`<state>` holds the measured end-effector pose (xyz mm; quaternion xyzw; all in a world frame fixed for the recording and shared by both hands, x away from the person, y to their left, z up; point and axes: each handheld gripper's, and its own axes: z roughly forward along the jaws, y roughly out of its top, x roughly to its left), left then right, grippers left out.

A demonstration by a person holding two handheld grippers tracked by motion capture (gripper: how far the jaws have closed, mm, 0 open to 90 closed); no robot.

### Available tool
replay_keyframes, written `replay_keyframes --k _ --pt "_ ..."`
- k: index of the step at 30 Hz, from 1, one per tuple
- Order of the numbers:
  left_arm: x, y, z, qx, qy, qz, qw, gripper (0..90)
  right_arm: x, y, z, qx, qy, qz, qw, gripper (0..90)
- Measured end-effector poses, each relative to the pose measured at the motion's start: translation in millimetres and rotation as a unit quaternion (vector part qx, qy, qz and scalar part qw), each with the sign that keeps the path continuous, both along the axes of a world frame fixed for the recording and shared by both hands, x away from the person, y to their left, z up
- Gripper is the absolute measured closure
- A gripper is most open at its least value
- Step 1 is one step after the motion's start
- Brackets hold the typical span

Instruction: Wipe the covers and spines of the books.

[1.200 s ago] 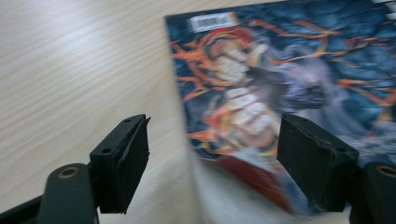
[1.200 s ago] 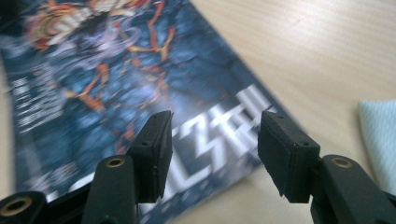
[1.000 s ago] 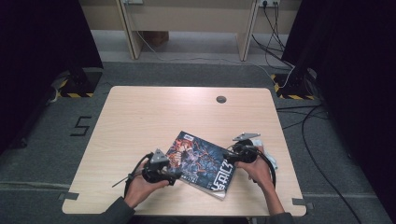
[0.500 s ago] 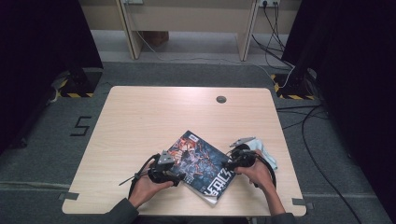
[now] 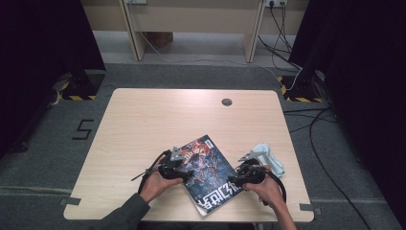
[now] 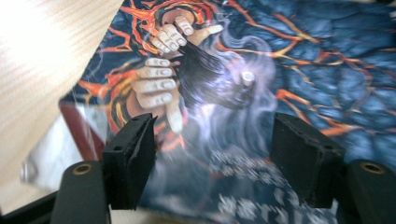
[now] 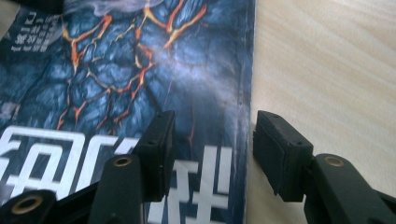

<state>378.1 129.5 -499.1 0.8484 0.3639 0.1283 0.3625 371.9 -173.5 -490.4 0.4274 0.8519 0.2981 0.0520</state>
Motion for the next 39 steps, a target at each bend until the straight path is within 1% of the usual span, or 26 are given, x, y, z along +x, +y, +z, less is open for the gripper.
replay_keyframes --k 2,3,4,5,6,8,10,11,13,15,16,18,22,23,24,25,26,27,28,29,32,34,35,36,38,39 --pt "-8.8 6.8 3.1 -0.010 0.001 0.005 0.9999 28.5 2.6 1.4 -0.8 0.002 -0.007 -0.001 1.0000 48.5" --pt "-12.9 9.8 4.2 -0.014 0.004 0.006 0.9999 27.3 4.1 2.7 -1.2 0.005 -0.006 -0.006 1.0000 47.0" --pt "-19.7 15.0 6.0 -0.022 0.012 0.007 0.9997 26.3 5.9 2.8 -2.0 0.008 -0.008 -0.003 0.9999 45.5" --pt "-23.6 18.0 6.8 -0.027 0.018 0.008 0.9995 24.1 7.5 3.3 -2.6 0.011 -0.002 -0.008 0.9999 43.5" --pt "-29.4 22.8 7.0 -0.033 0.028 0.008 0.9991 23.1 8.8 3.2 -3.3 0.014 -0.005 -0.007 0.9999 43.4" --pt "-36.7 27.3 3.5 -0.041 0.044 0.014 0.9981 21.9 10.9 3.0 -3.5 0.020 -0.004 -0.011 0.9997 42.8" --pt "-42.0 27.4 -1.1 -0.049 0.064 0.012 0.9967 20.6 13.2 4.3 -3.8 0.029 0.000 -0.020 0.9994 41.5" --pt "-43.5 25.7 -2.9 -0.052 0.069 0.010 0.9962 20.2 14.8 5.1 -4.3 0.032 0.000 -0.021 0.9993 40.5" --pt "-43.5 21.6 -4.8 -0.051 0.073 0.005 0.9960 19.7 17.3 7.7 -5.2 0.041 0.002 -0.020 0.9990 38.7" --pt "-41.6 15.9 -7.2 -0.055 0.081 0.004 0.9952 19.4 19.5 10.5 -5.7 0.052 0.008 -0.021 0.9984 39.0" --pt "-40.7 13.7 -7.6 -0.056 0.081 0.005 0.9951 19.0 20.5 11.2 -6.3 0.054 0.005 -0.016 0.9984 38.9" --pt "-37.8 11.7 -7.1 -0.058 0.084 0.008 0.9948 17.8 19.2 14.1 -5.8 0.051 0.005 -0.017 0.9986 37.8" --pt "-31.8 11.4 -7.5 -0.066 0.084 0.015 0.9941 17.2 14.6 15.3 -5.0 0.034 0.000 -0.015 0.9993 39.0" --pt "-29.9 12.1 -7.7 -0.071 0.087 0.017 0.9935 17.2 12.5 16.1 -4.7 0.026 -0.004 -0.011 0.9996 39.0" --pt "-26.5 13.6 -8.0 -0.083 0.093 0.022 0.9919 17.2 10.6 16.9 -4.3 0.019 -0.004 -0.010 0.9998 39.3" --pt "-24.7 14.5 -8.2 -0.094 0.097 0.028 0.9904 17.5 8.5 17.2 -4.3 0.011 -0.012 -0.006 0.9999 40.6" --pt "-23.9 15.5 -8.1 -0.097 0.099 0.029 0.9900 17.9 7.8 16.9 -3.9 0.007 -0.013 -0.004 0.9999 42.7" --pt "-24.2 15.5 -8.0 -0.096 0.097 0.027 0.9903 17.9 7.5 16.5 -3.6 0.006 -0.013 -0.008 0.9999 44.4" --pt "-24.9 15.3 -7.9 -0.096 0.096 0.027 0.9904 18.1 7.9 16.1 -3.2 0.008 -0.010 -0.013 0.9998 46.0" --pt "-25.5 15.6 -7.7 -0.094 0.095 0.027 0.9906 18.2 9.6 15.0 -3.7 0.010 -0.013 -0.011 0.9998 47.5" --pt "-30.4 16.7 -6.9 -0.096 0.093 0.025 0.9907 19.3 14.7 14.5 -4.9 0.024 -0.010 -0.023 0.9994 49.8" --pt "-33.4 15.1 -6.7 -0.099 0.098 0.023 0.9899 19.6 19.1 15.6 -5.8 0.034 -0.009 -0.030 0.9989 50.5" --pt "-34.1 13.9 -6.7 -0.100 0.099 0.021 0.9897 20.1 21.8 16.5 -6.8 0.038 -0.013 -0.032 0.9987 50.7" --pt "-35.0 12.2 -7.0 -0.097 0.097 0.019 0.9903 20.4 23.4 17.3 -7.3 0.041 -0.014 -0.034 0.9985 50.3" --pt "-36.9 9.2 -7.9 -0.080 0.086 0.015 0.9930 19.9 27.1 19.5 -7.5 0.049 -0.010 -0.039 0.9980 48.6" --pt "-37.1 8.8 -8.3 -0.075 0.084 0.013 0.9936 19.8 28.7 20.5 -8.1 0.054 -0.011 -0.043 0.9975 47.0"
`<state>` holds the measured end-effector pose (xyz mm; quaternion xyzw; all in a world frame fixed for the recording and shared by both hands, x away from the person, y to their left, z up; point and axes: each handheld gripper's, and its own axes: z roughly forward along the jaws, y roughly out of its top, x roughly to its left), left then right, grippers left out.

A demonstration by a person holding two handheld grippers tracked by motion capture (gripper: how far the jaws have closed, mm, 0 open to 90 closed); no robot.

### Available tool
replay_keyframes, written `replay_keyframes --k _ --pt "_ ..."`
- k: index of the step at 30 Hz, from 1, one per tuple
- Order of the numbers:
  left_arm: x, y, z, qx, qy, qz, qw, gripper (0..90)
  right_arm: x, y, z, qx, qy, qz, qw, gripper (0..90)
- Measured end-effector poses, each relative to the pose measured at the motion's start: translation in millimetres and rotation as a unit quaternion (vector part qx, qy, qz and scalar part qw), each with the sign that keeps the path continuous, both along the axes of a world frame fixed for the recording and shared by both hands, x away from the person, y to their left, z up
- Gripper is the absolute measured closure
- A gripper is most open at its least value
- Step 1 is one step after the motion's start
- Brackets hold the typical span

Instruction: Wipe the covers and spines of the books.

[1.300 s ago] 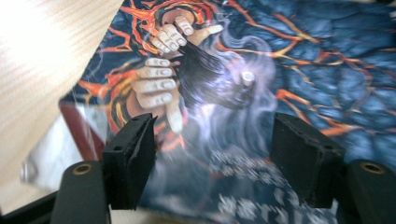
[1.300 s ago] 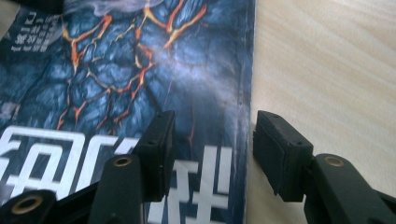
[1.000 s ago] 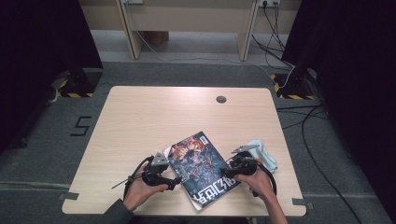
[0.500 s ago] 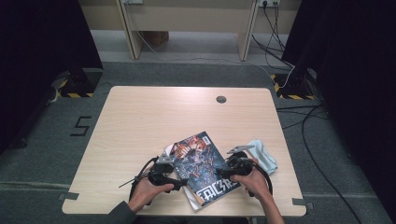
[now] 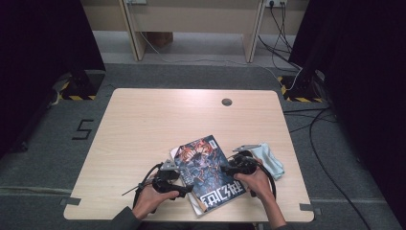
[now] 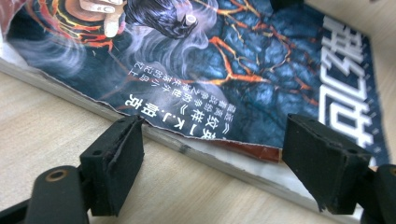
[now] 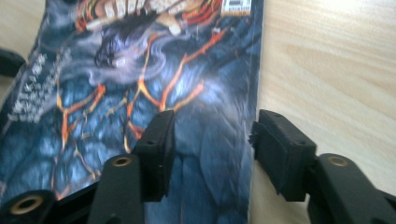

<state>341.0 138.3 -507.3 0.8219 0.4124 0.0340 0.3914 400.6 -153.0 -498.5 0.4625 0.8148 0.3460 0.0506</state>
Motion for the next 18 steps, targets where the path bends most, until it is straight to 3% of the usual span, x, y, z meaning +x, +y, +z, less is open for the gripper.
replay_keyframes --k 5,6,9,13,18 --pt "-3.4 -1.0 -1.8 0.013 -0.019 -0.007 0.9997 20.9 1.8 -1.3 -1.7 0.023 0.006 -0.015 0.9996 47.9" --pt "-4.3 -1.6 -1.9 0.017 -0.022 -0.008 0.9996 20.9 1.6 -1.7 -1.8 0.024 0.007 -0.019 0.9995 51.5" --pt "-3.4 -1.2 -1.3 0.021 -0.022 -0.017 0.9994 21.1 0.9 -0.7 -1.3 0.010 -0.003 -0.019 0.9998 54.1" --pt "-6.4 -4.1 -2.3 0.036 -0.038 -0.016 0.9985 21.5 1.0 -3.0 0.6 0.028 0.008 -0.034 0.9990 55.9" --pt "-8.3 -5.3 -2.8 0.043 -0.046 -0.012 0.9979 21.8 -0.8 -6.8 9.7 0.060 -0.005 -0.037 0.9975 57.7"
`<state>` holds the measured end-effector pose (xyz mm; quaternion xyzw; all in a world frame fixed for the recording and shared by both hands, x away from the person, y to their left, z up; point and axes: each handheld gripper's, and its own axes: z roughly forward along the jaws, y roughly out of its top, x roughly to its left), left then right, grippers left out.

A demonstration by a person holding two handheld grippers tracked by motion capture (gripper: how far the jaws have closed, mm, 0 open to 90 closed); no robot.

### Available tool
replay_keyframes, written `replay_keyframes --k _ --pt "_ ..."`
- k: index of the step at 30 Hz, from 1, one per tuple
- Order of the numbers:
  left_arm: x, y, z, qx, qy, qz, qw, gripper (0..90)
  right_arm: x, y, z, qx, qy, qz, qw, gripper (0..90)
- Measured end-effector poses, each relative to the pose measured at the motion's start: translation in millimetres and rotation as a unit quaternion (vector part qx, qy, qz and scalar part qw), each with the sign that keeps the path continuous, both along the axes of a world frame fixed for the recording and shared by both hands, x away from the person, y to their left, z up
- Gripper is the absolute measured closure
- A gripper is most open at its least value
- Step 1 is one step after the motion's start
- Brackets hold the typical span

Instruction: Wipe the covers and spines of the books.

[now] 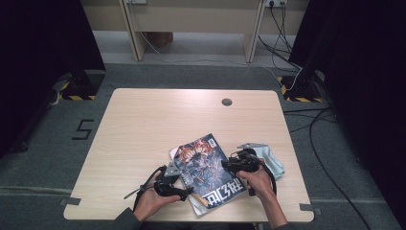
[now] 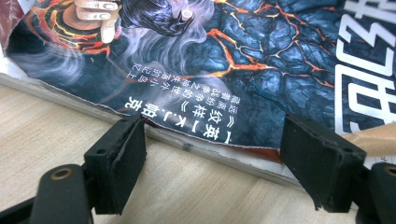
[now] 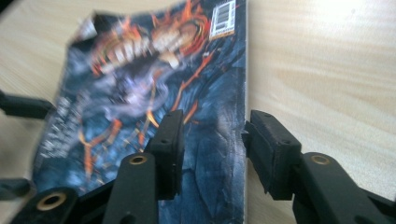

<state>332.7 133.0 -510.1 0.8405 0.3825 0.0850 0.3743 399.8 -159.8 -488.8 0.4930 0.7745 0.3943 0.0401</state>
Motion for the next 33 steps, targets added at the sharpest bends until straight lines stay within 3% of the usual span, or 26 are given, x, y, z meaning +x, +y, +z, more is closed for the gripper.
replay_keyframes --k 8,12,18,22,26,28,33 --pt "-2.7 1.4 -0.4 0.003 -0.004 0.007 1.0000 21.8 -7.9 -0.2 15.4 0.054 -0.019 0.003 0.9983 63.4" --pt "-3.6 2.0 -0.5 0.004 -0.005 0.010 0.9999 21.8 -11.6 4.2 18.8 0.070 0.013 0.028 0.9971 67.8" --pt "-4.1 2.0 -0.9 0.001 -0.006 0.012 0.9999 21.8 -13.1 11.9 22.9 -0.003 -0.019 0.053 0.9984 69.1" --pt "-4.3 2.6 -0.6 0.001 -0.004 0.012 0.9999 21.8 -14.8 11.9 22.6 -0.008 -0.024 0.060 0.9979 70.8" --pt "-2.1 5.9 3.3 -0.009 0.008 0.007 0.9999 22.7 -17.5 13.2 26.1 -0.021 -0.045 0.082 0.9954 74.0" --pt "-1.1 9.4 8.7 -0.016 -0.013 0.011 0.9997 25.5 -18.2 13.8 27.7 -0.028 -0.047 0.089 0.9945 74.6" --pt "16.4 19.1 23.1 -0.037 -0.049 0.041 0.9972 20.6 -21.9 13.4 29.9 -0.036 -0.061 0.119 0.9904 75.1"
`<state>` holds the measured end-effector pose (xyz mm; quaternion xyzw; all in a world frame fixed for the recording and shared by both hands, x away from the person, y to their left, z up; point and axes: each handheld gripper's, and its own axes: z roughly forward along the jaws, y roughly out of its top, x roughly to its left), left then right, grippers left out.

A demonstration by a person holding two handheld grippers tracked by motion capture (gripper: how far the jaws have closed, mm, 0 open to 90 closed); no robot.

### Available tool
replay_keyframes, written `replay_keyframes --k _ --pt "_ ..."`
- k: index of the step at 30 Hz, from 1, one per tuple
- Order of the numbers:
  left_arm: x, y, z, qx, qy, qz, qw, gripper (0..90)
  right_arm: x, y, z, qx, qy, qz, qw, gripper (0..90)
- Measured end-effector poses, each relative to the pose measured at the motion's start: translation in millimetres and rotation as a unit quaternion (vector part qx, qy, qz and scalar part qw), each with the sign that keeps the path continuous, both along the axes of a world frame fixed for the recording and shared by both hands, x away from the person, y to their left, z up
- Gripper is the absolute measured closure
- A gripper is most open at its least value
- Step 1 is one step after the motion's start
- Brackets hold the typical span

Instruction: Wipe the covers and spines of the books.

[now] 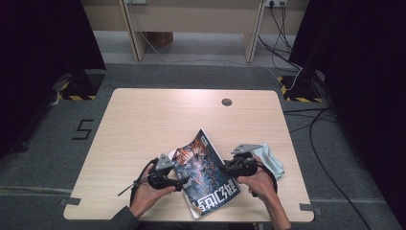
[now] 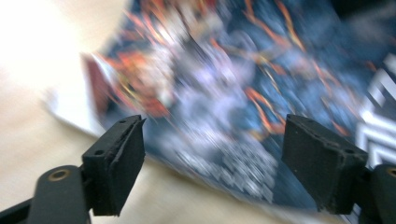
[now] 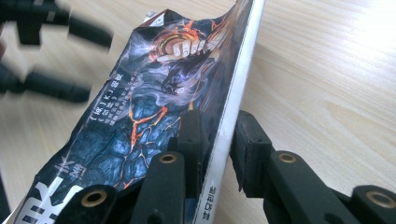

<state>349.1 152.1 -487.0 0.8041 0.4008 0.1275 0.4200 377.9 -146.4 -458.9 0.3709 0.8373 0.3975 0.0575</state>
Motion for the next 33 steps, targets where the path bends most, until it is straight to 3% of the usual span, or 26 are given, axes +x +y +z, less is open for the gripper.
replay_keyframes --k 7,14,18,21,26,33 --pt "35.3 -2.1 4.0 -0.016 -0.004 -0.013 0.9998 18.0 -4.2 -0.7 1.9 0.004 -0.004 0.024 0.9997 76.7" --pt "42.7 -5.5 4.6 -0.016 -0.006 -0.035 0.9992 15.5 -10.6 -0.8 5.8 -0.007 -0.006 0.056 0.9984 77.4" --pt "50.2 0.0 -1.7 -0.016 0.001 -0.043 0.9989 14.8 -12.8 -1.3 6.3 0.009 0.006 0.073 0.9973 79.3" --pt "51.7 2.9 -5.1 -0.020 0.005 -0.051 0.9985 14.8 -15.0 1.0 8.3 0.007 0.004 0.090 0.9959 79.5" --pt "54.3 6.3 -5.7 -0.047 0.012 -0.078 0.9958 14.8 -17.1 3.4 10.0 0.005 0.002 0.113 0.9936 79.7" --pt "55.2 8.5 -6.3 -0.060 0.015 -0.123 0.9905 17.0 -20.1 7.4 12.4 0.002 -0.001 0.143 0.9897 80.0"
